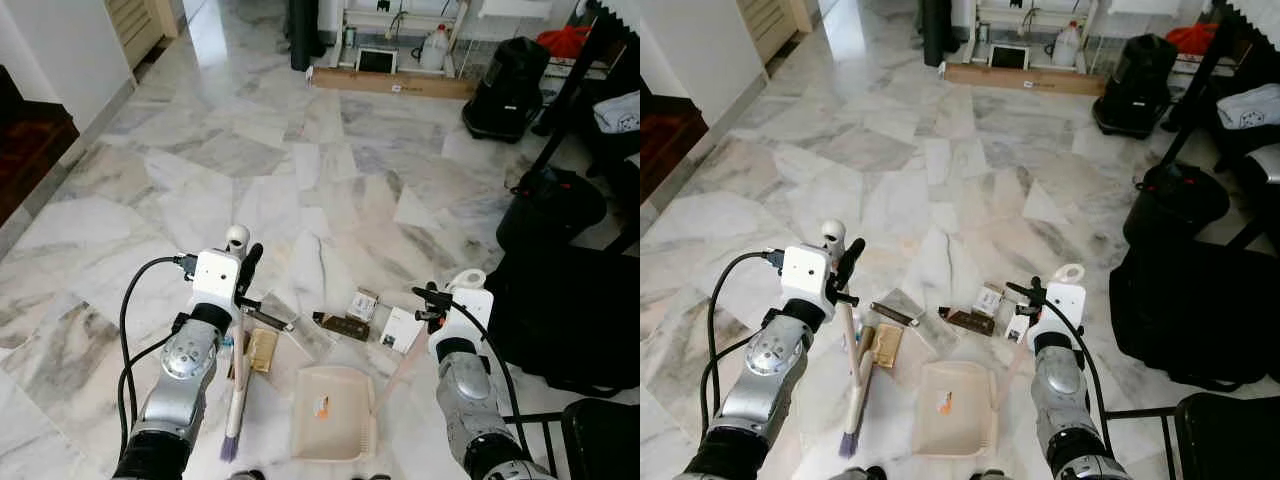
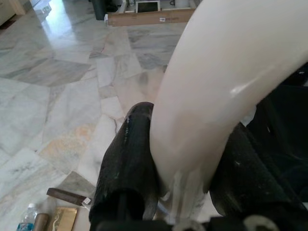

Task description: Sweep floor

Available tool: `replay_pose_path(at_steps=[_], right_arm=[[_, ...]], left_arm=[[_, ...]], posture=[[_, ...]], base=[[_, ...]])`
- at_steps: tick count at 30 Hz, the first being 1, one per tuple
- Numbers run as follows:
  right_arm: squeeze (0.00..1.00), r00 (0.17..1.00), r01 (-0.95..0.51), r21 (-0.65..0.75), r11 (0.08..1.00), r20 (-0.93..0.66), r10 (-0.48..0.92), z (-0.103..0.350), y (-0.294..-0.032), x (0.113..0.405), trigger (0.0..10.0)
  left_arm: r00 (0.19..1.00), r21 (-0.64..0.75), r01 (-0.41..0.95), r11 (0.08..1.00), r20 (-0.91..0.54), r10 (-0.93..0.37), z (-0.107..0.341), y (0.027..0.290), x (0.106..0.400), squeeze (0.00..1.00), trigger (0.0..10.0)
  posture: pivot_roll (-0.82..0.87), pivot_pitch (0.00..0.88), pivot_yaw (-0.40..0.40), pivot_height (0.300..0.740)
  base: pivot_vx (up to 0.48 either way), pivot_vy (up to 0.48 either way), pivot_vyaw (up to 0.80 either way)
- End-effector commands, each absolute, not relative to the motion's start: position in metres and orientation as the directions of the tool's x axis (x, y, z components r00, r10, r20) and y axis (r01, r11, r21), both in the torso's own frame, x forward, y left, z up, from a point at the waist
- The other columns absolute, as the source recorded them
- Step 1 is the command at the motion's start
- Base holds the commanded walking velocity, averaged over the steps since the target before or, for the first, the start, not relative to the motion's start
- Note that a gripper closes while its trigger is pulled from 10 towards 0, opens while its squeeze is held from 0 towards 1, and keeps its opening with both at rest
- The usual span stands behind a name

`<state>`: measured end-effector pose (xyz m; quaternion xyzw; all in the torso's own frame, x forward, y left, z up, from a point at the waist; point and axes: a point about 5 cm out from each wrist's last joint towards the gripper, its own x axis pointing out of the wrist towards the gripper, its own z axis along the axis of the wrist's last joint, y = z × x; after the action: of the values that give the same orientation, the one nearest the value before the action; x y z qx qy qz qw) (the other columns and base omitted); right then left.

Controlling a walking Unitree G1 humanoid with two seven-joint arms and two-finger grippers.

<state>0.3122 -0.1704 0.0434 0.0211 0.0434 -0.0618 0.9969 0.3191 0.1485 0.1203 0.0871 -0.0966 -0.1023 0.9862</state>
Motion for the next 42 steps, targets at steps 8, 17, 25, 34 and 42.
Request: replay_pose_path(at_steps=[8, 17, 25, 34, 42], right_arm=[[0.0, 0.986, 0.14, 0.026, 0.99, -0.092, -0.137, 0.041, -0.176, 0.309, 10.0], [0.0, 0.989, 0.126, 0.031, 0.991, -0.086, -0.123, 0.042, -0.172, 0.31, 10.0], [0.0, 0.989, 0.125, 0.037, 0.991, -0.086, -0.122, 0.042, -0.171, 0.309, 10.0], [0.0, 0.99, 0.124, 0.046, 0.991, -0.078, -0.12, 0.043, -0.169, 0.31, 10.0], [0.0, 0.99, 0.118, 0.061, 0.991, -0.085, -0.113, 0.042, -0.167, 0.311, 10.0]], left_arm=[[0.945, 0.172, 0.165, 0.971, 0.254, -0.206, 0.136, 0.151, 0.326, 0.0, 10.0], [0.92, 0.15, 0.183, 0.972, 0.323, -0.223, 0.148, 0.141, 0.322, 0.0, 10.0], [0.883, 0.15, 0.195, 0.969, 0.404, -0.24, 0.173, 0.134, 0.323, 0.0, 10.0], [0.891, 0.145, 0.197, 0.97, 0.386, -0.239, 0.168, 0.133, 0.319, 0.0, 10.0], [0.891, 0.142, 0.202, 0.969, 0.385, -0.242, 0.169, 0.132, 0.32, 0.0, 10.0]], posture=[[0.01, 0.185, -0.027, 0.74], [0.01, 0.184, -0.03, 0.74], [0.02, 0.178, -0.026, 0.74], [0.02, 0.171, -0.024, 0.74], [0.02, 0.165, -0.024, 0.74]], base=[[0.0, 0.0, 0.0], [0.0, 0.0, 0.0], [0.0, 0.0, 0.0], [0.0, 0.0, -0.27], [0.0, 0.0, 0.0]])
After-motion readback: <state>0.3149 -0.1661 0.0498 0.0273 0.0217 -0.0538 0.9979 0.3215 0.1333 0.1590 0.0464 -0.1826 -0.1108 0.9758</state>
